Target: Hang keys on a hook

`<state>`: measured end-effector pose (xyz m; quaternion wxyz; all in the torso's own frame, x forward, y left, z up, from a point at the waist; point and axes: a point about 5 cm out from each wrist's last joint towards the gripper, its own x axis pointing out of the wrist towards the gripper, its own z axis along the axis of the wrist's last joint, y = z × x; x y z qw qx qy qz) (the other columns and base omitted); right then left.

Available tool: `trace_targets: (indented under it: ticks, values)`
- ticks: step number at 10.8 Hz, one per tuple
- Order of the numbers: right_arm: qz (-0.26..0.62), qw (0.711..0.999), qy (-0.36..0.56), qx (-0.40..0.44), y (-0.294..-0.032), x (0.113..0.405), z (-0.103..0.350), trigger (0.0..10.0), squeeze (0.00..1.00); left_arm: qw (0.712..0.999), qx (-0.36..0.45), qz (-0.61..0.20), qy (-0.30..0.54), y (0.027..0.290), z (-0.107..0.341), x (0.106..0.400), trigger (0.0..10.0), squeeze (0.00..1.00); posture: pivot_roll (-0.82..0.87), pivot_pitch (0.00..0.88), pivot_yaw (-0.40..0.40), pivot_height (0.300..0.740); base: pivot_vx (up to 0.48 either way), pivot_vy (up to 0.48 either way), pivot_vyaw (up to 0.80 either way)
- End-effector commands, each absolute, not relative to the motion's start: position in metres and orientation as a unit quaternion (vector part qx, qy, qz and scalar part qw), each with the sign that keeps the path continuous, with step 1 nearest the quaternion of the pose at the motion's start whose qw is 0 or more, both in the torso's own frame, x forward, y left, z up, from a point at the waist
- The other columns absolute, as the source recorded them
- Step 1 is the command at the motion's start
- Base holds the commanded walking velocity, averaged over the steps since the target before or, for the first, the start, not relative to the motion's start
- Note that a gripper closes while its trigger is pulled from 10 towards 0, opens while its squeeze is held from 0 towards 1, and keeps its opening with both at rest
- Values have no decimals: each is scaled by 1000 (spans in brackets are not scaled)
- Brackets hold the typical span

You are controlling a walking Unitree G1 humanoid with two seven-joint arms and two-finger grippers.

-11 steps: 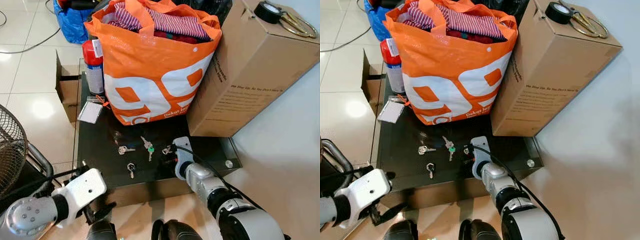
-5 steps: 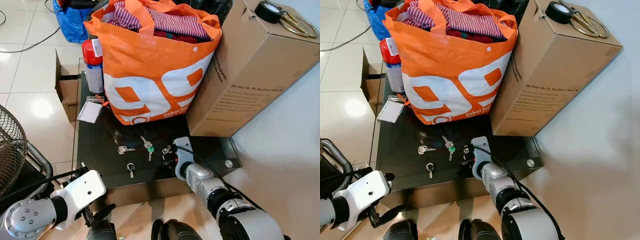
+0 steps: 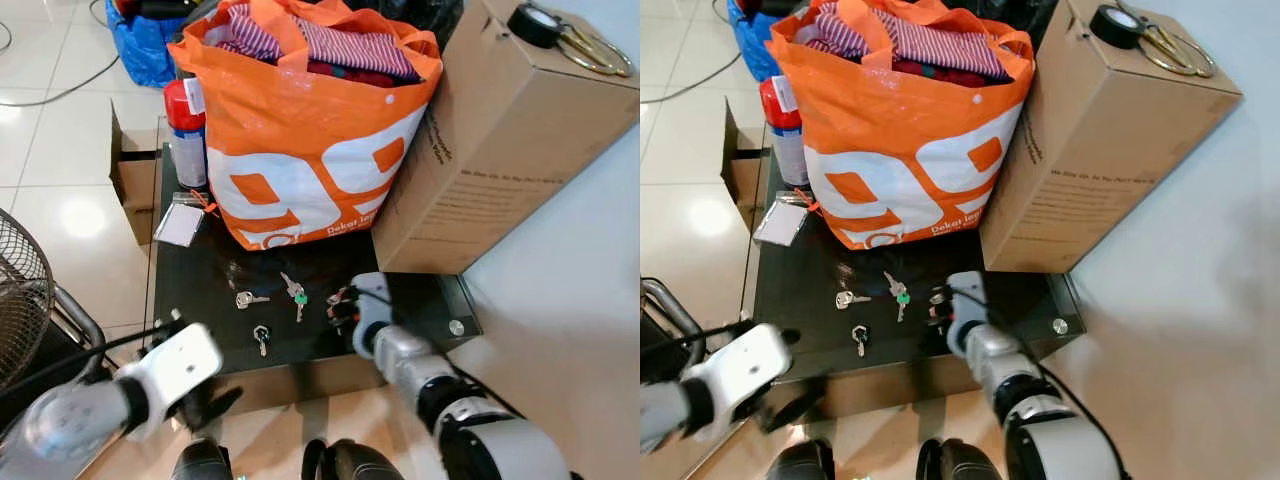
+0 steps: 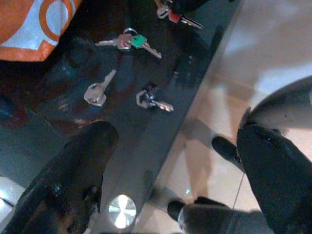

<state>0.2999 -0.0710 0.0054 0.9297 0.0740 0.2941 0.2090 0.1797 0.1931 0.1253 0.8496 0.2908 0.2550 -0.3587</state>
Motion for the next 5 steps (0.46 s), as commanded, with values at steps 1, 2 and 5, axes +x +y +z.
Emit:
trace_targets:
  ticks: [1,2,5]
  values:
    - [200,935,282,83,-80,304,9,0,0,846,291,-370,249,187,122,180,10000,0,136,91,-197,740,0,0,0]
    - [205,938,264,90,-86,311,16,0,0,847,288,-376,240,182,118,188,10000,0,105,61,-175,740,0,0,0]
    - [249,944,194,97,-98,328,46,0,0,856,293,-373,207,170,113,212,10000,0,55,0,-137,740,0,0,0]
